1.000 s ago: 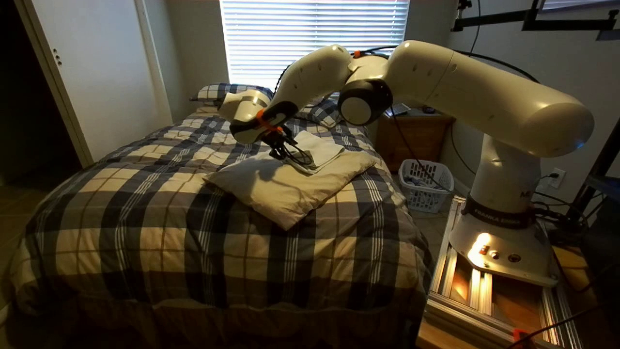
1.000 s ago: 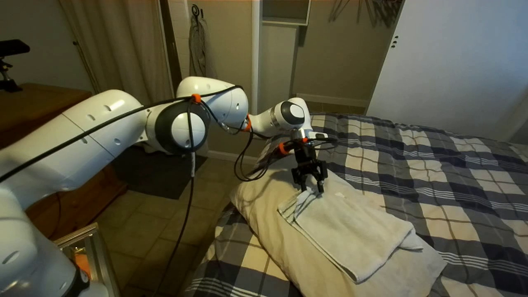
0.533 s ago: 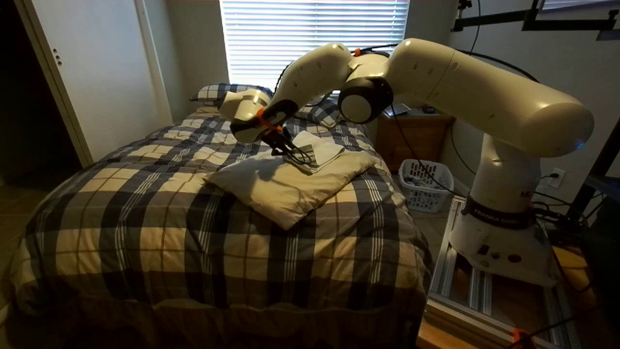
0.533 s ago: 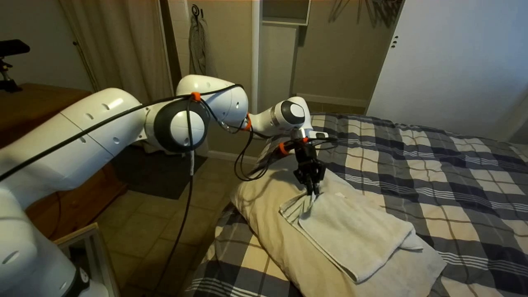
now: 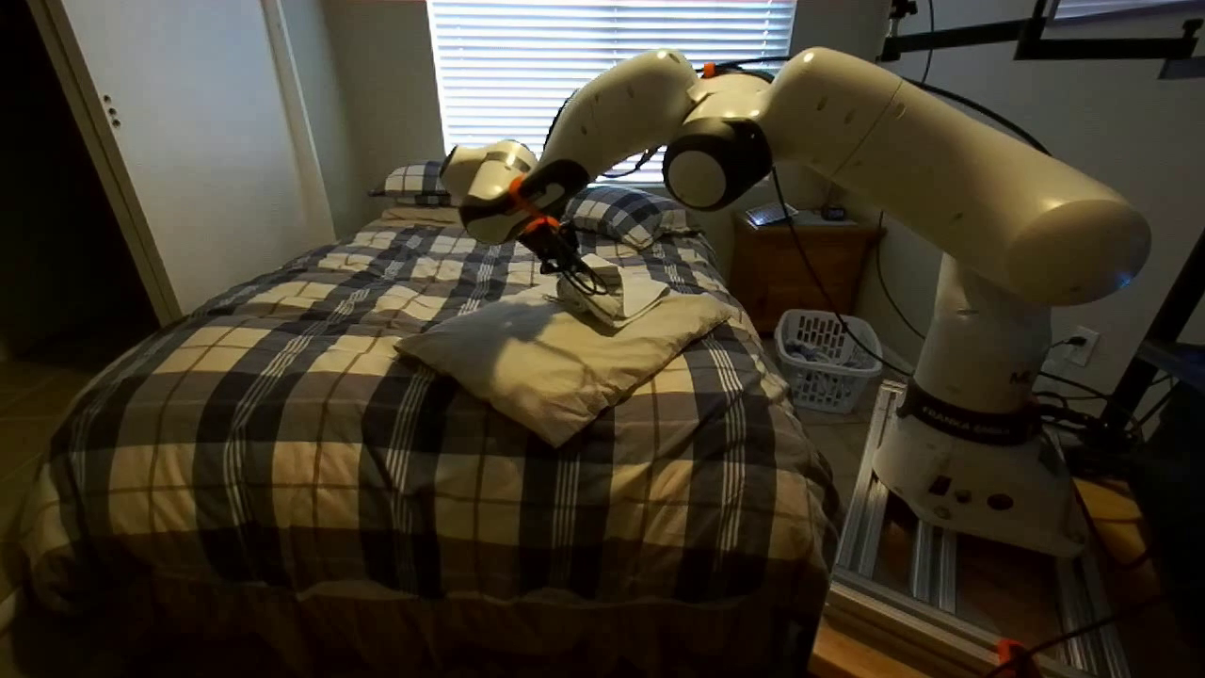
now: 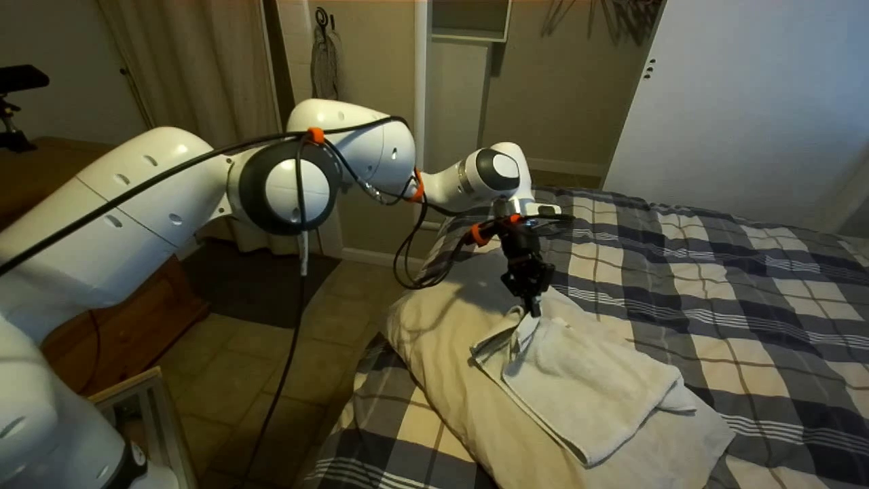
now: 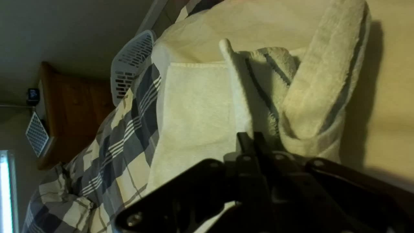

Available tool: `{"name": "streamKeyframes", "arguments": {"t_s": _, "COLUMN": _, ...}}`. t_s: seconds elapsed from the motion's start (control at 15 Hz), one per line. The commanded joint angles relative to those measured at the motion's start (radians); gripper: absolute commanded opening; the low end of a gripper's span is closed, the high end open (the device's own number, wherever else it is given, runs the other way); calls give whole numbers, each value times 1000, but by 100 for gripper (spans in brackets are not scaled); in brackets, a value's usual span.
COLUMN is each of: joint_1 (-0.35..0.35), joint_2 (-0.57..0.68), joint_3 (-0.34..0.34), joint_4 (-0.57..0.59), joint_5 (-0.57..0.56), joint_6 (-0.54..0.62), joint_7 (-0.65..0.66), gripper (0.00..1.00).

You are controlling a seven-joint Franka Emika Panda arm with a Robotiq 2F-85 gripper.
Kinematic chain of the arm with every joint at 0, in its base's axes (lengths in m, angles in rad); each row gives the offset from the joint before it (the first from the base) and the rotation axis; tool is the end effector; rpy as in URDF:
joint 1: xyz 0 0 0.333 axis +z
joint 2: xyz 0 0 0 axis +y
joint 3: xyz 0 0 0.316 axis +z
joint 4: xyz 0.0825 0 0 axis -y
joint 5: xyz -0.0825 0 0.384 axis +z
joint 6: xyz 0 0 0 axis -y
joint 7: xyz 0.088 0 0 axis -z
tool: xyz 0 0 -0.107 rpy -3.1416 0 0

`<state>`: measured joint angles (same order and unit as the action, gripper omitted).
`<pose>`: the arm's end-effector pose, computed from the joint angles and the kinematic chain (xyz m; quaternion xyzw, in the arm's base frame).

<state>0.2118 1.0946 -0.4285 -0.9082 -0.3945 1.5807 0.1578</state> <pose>0.7472 -0.0749 0.2448 0.9071 -0.0658 -0.1597 0.3839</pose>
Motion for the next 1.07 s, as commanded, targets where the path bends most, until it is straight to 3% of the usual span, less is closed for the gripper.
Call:
{"name": "streamKeyframes", "arguments": {"t_s": 0.0, "joint_1": 18, "joint_2": -125, "joint_3": -39, "joint_4": -144, "joint_5": -8, "joint_6": 31, "joint_7": 92, "gripper": 4}}
{"name": "streamKeyframes", "arguments": {"t_s": 0.13, "joint_1": 28, "joint_2": -178, "joint_3": -65, "joint_4": -201, "joint_5": -14, "joint_6": 57, "joint_7": 143, "gripper": 4}}
{"name": "streamKeyframes", "arguments": {"t_s": 0.2, "joint_1": -5, "joint_2": -222, "joint_3": 0, "joint_4": -221, "joint_5": -76, "joint_6": 60, "joint_7": 186, "gripper": 4}}
{"name": "streamKeyframes", "arguments": {"t_s": 0.47, "joint_1": 2, "joint_2": -327, "joint_3": 36, "joint_4": -299, "joint_5": -134, "joint_6": 86, "joint_7": 271, "gripper": 4}}
{"name": "streamKeyframes", "arguments": {"t_s": 1.0, "joint_1": 12, "joint_2": -405, "joint_3": 173, "joint_4": -292, "joint_5": -94, "joint_6": 25, "joint_7": 437, "gripper": 4}}
